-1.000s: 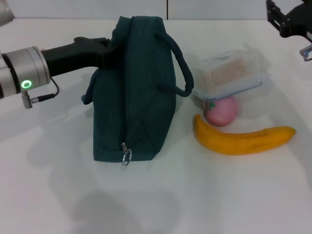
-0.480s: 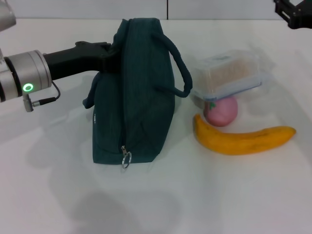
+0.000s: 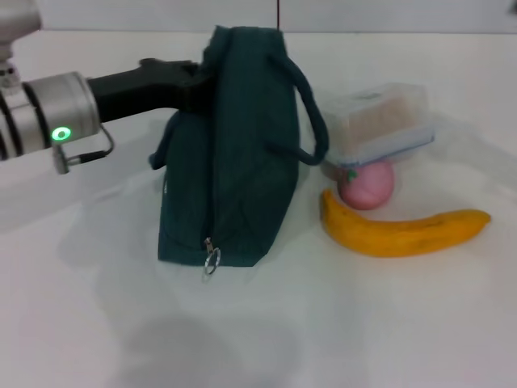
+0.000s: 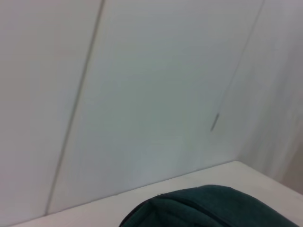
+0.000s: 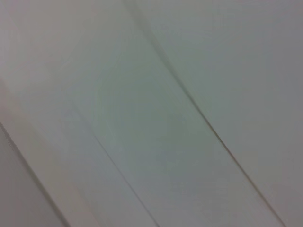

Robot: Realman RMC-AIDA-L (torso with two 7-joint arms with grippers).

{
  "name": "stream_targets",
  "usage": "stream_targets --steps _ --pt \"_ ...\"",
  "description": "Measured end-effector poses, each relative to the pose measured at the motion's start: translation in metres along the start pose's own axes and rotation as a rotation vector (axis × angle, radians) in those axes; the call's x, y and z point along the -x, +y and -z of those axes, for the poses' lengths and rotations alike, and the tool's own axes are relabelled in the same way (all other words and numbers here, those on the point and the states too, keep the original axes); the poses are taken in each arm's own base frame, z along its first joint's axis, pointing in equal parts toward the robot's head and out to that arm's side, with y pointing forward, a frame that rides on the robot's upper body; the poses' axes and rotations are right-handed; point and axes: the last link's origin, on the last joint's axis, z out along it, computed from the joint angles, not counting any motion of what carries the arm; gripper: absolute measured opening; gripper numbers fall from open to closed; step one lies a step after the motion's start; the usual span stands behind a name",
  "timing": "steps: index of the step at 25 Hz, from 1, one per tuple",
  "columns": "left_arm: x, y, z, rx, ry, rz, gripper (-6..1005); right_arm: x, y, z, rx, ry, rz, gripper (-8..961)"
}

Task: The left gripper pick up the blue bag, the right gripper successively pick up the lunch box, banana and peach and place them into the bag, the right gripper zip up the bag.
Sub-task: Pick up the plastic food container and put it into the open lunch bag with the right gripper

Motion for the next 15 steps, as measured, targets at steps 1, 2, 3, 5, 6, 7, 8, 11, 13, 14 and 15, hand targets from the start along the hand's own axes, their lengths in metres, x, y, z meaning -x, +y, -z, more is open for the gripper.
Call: stream_targets --steps 1,2,3,5,6,7,8,11,13,14,15 --pt "-0.001 0.002 -0.005 0.011 0.000 -0.005 101 -0.001 -0.001 0.012 0.017 -0.057 -0.045 545" --pt "-0.003 0.003 -0.009 0.018 0.001 -0.008 101 -0.006 0.000 0.023 0.028 -0.101 -0.080 544" --pt "-0.004 0.004 -0.012 0.022 0.000 -0.010 101 -0.013 0.000 0.033 0.031 -0.155 -0.122 544" --pt "-0.003 0.003 -0.012 0.020 0.002 -0.009 101 -0.026 0.001 0.040 0.027 -0.213 -0.179 544" --pt "-0.003 0.003 -0.012 0.017 0.003 -0.006 101 -0.036 0.000 0.042 0.009 -0.236 -0.213 544" --pt "-0.002 0.002 -0.011 0.015 0.002 -0.005 101 -0.043 -0.003 0.044 -0.020 -0.252 -0.238 544" --pt "-0.001 0.002 -0.011 0.014 0.000 -0.004 101 -0.052 -0.005 0.047 -0.052 -0.272 -0.273 544" --pt "-0.001 0.002 -0.011 0.015 -0.004 -0.006 101 -0.072 -0.013 0.058 -0.156 -0.349 -0.376 544" --pt "-0.001 0.003 -0.011 0.015 -0.004 -0.007 101 -0.087 -0.019 0.063 -0.240 -0.408 -0.440 544" --pt "0.000 0.003 -0.011 0.016 -0.003 -0.010 101 -0.096 -0.022 0.064 -0.278 -0.426 -0.468 544" --pt "0.000 0.003 -0.012 0.017 -0.002 -0.011 101 -0.101 -0.024 0.064 -0.306 -0.442 -0.488 544"
